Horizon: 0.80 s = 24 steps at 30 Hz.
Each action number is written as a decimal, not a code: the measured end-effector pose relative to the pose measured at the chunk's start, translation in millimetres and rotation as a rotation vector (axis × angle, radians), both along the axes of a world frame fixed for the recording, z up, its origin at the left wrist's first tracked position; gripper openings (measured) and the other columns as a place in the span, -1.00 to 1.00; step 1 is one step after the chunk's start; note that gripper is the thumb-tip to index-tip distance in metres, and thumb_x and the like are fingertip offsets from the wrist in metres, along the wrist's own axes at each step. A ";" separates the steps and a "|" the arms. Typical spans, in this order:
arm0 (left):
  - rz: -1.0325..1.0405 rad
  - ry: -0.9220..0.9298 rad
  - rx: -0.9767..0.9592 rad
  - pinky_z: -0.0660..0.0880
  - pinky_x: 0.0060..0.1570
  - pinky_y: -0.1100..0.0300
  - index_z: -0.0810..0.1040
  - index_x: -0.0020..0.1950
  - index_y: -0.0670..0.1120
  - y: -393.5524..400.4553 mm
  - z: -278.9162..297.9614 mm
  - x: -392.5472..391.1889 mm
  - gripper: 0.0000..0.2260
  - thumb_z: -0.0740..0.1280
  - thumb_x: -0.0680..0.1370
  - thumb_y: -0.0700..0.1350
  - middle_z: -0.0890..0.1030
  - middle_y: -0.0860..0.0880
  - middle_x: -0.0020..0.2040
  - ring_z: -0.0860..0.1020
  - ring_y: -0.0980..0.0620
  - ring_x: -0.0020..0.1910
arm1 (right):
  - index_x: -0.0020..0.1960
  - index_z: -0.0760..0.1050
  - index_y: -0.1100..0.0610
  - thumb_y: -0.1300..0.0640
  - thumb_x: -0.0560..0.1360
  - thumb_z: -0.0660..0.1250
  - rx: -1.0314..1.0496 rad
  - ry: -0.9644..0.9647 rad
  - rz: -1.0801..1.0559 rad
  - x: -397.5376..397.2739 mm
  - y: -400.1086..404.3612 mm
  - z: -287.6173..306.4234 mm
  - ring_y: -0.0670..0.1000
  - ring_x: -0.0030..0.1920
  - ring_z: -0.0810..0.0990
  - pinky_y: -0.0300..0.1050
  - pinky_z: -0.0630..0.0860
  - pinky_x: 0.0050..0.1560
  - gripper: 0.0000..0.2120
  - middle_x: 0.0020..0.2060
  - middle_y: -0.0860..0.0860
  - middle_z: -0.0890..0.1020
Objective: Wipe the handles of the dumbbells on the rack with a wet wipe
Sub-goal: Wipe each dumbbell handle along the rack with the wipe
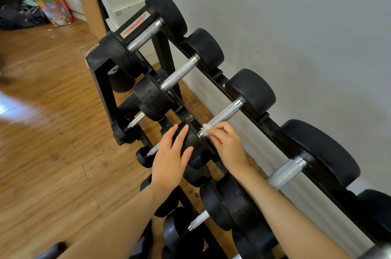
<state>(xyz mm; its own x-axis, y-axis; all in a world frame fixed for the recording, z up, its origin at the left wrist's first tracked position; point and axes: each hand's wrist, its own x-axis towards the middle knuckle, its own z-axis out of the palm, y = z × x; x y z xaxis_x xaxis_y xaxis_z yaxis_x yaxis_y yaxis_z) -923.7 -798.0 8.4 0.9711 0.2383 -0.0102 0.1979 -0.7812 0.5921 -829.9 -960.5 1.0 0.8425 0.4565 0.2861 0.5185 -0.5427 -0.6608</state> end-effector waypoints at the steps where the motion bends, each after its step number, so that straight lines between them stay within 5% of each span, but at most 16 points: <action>1: 0.001 0.001 -0.004 0.10 0.42 0.17 0.13 0.58 0.10 -0.5 0.7 0.0 -0.48 0.11 0.62 0.12 0.17 0.00 0.57 0.11 0.02 0.54 | 0.05 0.61 0.23 0.26 0.50 0.38 -0.027 0.011 0.053 -0.3 0.8 2.0 -0.02 -0.06 0.53 -0.14 0.57 -0.08 -0.86 -0.06 0.06 0.55; 5: 0.006 0.016 -0.013 0.11 0.46 0.12 0.11 0.59 0.12 -1.4 3.2 0.8 -0.48 0.15 0.64 0.08 0.14 0.00 0.58 0.10 0.02 0.56 | 0.06 0.62 0.23 0.29 0.50 0.38 -0.060 0.016 0.091 3.6 -0.1 7.2 -0.02 -0.05 0.54 -0.13 0.58 -0.03 -0.85 -0.06 0.06 0.56; 16: 0.080 0.061 -0.075 0.15 0.49 0.01 0.19 0.58 0.07 -13.1 25.0 -5.3 -0.52 0.21 0.66 -0.02 0.16 -0.04 0.59 0.08 -0.04 0.57 | 0.05 0.64 0.19 0.28 0.49 0.38 0.047 0.066 -0.268 -17.6 -49.4 48.1 -0.21 -0.05 0.49 -0.42 0.47 0.00 -0.84 -0.06 -0.07 0.51; 21: 0.022 0.108 -0.026 0.12 0.50 0.00 0.12 0.60 0.05 -24.0 30.4 -24.0 -0.51 0.16 0.68 -0.03 0.00 -0.06 0.62 -0.07 -0.05 0.60 | 0.07 0.64 0.21 0.27 0.50 0.38 0.030 0.083 -0.375 -55.8 -62.6 61.2 -0.09 -0.05 0.53 -0.25 0.54 -0.02 -0.84 -0.06 -0.06 0.49; 24: -0.049 0.162 0.125 0.14 0.48 -0.07 0.08 0.60 0.07 -27.9 35.5 -34.8 -0.52 0.10 0.69 0.01 -0.06 -0.07 0.63 -0.11 -0.07 0.60 | 0.10 0.63 0.22 0.27 0.50 0.38 0.020 0.080 -0.476 -79.9 -71.9 65.6 -0.11 -0.04 0.52 -0.35 0.53 -0.02 -0.81 -0.04 -0.05 0.50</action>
